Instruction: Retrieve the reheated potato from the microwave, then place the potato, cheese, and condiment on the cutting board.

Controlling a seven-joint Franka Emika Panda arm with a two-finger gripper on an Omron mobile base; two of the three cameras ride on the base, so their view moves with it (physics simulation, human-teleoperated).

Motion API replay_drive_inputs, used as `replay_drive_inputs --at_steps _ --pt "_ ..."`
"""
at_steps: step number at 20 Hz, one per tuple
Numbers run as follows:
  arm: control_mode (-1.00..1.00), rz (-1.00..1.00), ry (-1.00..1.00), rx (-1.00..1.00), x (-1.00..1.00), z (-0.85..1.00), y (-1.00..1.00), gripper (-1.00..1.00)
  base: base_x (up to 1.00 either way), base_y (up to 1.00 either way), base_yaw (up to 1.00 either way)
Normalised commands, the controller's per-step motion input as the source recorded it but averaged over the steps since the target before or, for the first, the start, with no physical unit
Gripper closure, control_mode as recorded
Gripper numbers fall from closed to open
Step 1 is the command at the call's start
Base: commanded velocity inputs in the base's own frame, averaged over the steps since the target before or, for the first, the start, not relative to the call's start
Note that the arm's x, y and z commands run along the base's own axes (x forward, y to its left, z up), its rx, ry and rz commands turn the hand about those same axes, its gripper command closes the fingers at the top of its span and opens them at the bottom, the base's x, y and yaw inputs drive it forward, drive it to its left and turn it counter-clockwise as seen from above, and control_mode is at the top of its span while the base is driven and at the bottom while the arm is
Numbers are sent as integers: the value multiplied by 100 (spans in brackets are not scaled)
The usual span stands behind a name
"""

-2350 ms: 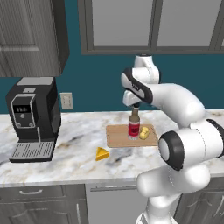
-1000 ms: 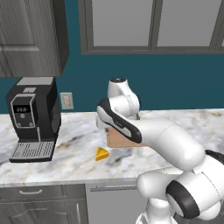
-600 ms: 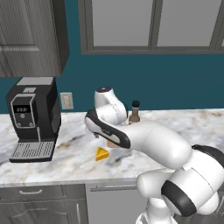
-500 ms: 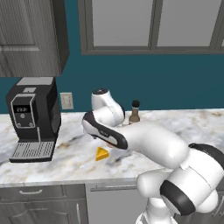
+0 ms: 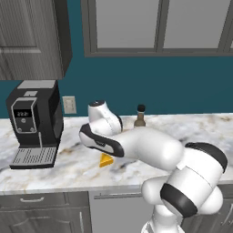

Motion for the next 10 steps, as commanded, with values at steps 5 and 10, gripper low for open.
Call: replay_drive_inputs --at_steps 5,10 --pt "-100 -35 0 10 0 -26 0 -100 0 0 0" --pt "-100 -28 0 4 0 -25 -1 -100 0 0 0"
